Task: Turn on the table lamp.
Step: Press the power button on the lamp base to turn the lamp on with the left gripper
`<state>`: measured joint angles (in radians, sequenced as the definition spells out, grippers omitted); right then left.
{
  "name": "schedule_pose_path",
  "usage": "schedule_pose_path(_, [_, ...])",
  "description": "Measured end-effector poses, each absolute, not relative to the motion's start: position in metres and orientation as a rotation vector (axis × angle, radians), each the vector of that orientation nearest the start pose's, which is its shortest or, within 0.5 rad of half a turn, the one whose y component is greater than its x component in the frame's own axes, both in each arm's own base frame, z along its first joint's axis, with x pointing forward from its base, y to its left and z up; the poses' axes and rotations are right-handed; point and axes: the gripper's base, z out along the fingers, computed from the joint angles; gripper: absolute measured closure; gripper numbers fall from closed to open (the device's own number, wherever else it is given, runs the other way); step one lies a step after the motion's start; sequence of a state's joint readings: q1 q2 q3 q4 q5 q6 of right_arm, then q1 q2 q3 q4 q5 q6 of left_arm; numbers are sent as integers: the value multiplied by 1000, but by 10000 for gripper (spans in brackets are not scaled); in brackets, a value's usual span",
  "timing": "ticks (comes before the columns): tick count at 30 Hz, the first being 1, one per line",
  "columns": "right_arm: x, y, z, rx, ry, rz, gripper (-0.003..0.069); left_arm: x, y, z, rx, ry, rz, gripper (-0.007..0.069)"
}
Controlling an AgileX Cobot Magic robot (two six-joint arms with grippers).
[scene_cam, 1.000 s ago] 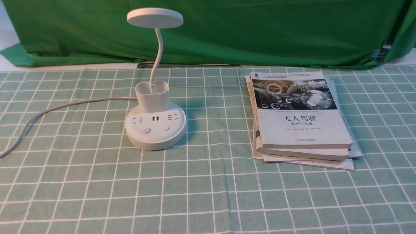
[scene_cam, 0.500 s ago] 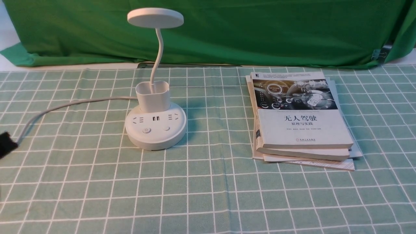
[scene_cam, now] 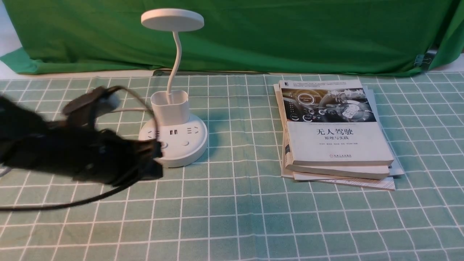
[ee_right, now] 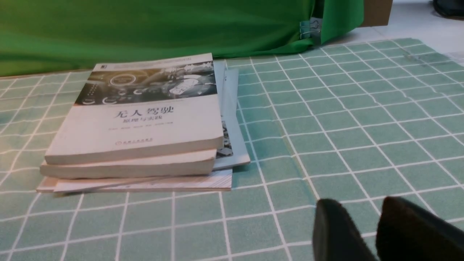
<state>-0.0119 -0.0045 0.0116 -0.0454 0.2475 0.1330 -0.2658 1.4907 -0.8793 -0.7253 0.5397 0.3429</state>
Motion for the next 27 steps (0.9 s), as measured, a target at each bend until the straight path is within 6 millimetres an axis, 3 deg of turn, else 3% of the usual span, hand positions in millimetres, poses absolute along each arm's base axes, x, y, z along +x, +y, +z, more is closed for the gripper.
schedule_pose_path(1, [55,-2,187,96,1735,47,418,277,-109,232,101,2567,-656,629])
schedule_pose_path(2, [55,-2,187,96,1735,47,418,295,-122,233,160,2568,-554,629])
schedule_pose_path(7, [55,-2,187,96,1735,47,418,334,-148,223,280,2570,-305,629])
schedule_pose_path(12, [55,-2,187,96,1736,47,418,362,-160,217,290,2543,-256,629])
schedule_pose_path(27, [55,-2,187,96,1736,47,418,382,-167,182,309,2527,-234,626])
